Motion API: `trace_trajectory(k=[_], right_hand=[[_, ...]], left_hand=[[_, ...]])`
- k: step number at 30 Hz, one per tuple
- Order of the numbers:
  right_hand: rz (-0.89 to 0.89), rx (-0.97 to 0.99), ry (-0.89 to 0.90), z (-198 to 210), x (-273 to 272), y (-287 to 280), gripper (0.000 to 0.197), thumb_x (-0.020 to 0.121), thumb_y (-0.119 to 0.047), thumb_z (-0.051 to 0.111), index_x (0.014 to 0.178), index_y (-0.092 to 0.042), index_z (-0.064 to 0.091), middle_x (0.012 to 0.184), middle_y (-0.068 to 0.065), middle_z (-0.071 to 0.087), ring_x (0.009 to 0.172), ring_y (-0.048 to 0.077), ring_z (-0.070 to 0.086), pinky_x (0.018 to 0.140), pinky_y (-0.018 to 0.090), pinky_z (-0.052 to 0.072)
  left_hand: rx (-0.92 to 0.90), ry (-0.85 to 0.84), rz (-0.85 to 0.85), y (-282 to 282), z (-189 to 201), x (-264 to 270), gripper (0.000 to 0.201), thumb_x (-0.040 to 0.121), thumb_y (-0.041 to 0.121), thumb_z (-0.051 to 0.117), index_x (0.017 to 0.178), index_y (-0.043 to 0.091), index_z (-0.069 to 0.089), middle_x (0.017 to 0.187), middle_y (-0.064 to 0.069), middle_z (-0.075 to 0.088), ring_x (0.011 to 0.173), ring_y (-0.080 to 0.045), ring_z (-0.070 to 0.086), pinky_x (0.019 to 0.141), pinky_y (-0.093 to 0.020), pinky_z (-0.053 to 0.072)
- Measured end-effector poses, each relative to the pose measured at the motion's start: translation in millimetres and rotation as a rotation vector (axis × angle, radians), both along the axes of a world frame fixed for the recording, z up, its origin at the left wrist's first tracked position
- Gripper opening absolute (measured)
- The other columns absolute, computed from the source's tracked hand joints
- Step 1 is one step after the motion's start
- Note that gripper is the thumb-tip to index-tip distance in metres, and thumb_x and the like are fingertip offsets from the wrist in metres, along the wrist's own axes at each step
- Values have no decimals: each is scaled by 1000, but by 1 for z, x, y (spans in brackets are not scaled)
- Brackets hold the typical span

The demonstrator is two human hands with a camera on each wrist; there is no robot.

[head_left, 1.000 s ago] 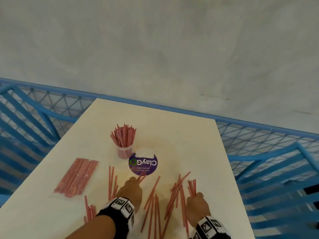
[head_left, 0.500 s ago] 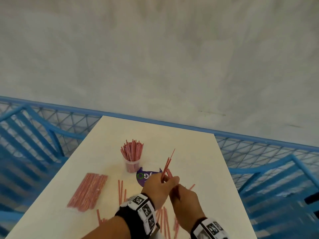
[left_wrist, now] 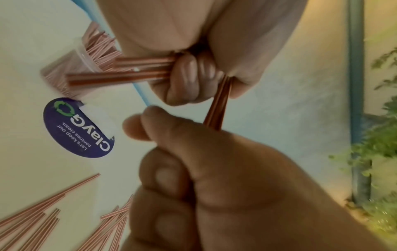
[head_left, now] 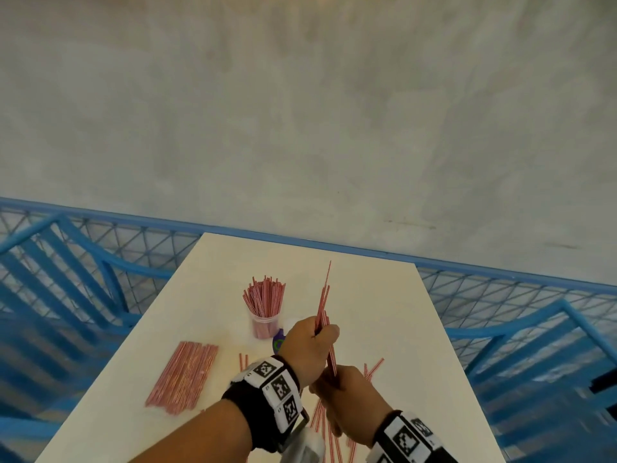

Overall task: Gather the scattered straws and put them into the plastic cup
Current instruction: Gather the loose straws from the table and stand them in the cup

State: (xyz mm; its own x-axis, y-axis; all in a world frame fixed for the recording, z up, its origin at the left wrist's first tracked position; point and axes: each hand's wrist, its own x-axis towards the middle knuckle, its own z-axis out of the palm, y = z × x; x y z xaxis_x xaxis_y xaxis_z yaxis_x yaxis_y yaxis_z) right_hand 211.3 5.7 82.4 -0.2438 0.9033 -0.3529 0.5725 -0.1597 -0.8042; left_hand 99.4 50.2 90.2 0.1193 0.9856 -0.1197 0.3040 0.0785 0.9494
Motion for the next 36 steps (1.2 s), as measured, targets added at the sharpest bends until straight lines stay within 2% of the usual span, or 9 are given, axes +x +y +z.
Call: trace_trajectory(k=[4,11,14,17,22,25,29,33,36], right_hand=[[5,234,-197,2,-1,0,33,94,-27,48,61,-24,45,54,-7,42,47,5,34,50,17,31],[-52,297,-203,1,-9,-1,36,95,-40,47,61,-29,42,53,-6,42,45,6,35,47,17,32],[-6,248,-214,-2,-7,0,16,91,-38,55,81,-26,57,61,-9,48,52,2,42,53,15,35],[117,150,-284,2,-5,-2,30,85,-43,61,104,-20,59,81,-9,58,70,4,52,69,16,44],[290,22,-325,20,17,-4,60,75,-52,68,126,-24,53,100,-15,65,89,-4,60,85,16,47],[256,145,-363,29,38,8,51,82,-43,64,126,-20,56,103,-11,69,90,-3,61,88,18,50],[-11,345,-160,58,46,28,27,93,-45,47,111,-31,60,108,-7,67,100,5,60,96,31,49],[-178,478,100,87,31,42,67,80,-74,36,126,-28,53,124,-9,60,117,6,54,106,41,42],[-232,493,220,102,16,46,61,88,-64,33,132,-25,50,129,-9,58,120,4,52,110,40,38]], left_hand=[[-155,-67,51,2,4,-9,21,85,29,56,74,13,52,70,-13,51,62,-23,47,50,-27,37],[-99,-77,54,-1,12,-8,24,85,30,55,66,16,61,72,-12,62,67,-23,59,68,-33,51],[-68,-63,31,-3,14,-8,29,88,31,52,66,14,58,69,-13,61,64,-26,61,65,-33,54],[-57,-9,27,-2,10,-11,34,91,37,49,67,13,53,69,-13,59,70,-35,66,66,-37,56],[-44,26,-9,4,7,-20,38,94,42,47,68,15,42,65,-9,46,66,-19,49,64,-31,45],[-11,38,-24,5,9,-25,44,96,39,46,59,18,34,51,3,35,53,-13,39,56,-23,37],[-17,38,-71,1,15,-25,40,96,41,46,63,17,45,58,-2,51,59,-17,55,63,-32,54],[-38,21,-170,-9,20,-21,38,97,39,43,72,12,54,50,-2,57,50,-20,61,73,-41,58],[77,202,-237,-10,20,-20,40,96,44,42,68,17,47,49,4,47,45,-16,45,57,-32,47]])
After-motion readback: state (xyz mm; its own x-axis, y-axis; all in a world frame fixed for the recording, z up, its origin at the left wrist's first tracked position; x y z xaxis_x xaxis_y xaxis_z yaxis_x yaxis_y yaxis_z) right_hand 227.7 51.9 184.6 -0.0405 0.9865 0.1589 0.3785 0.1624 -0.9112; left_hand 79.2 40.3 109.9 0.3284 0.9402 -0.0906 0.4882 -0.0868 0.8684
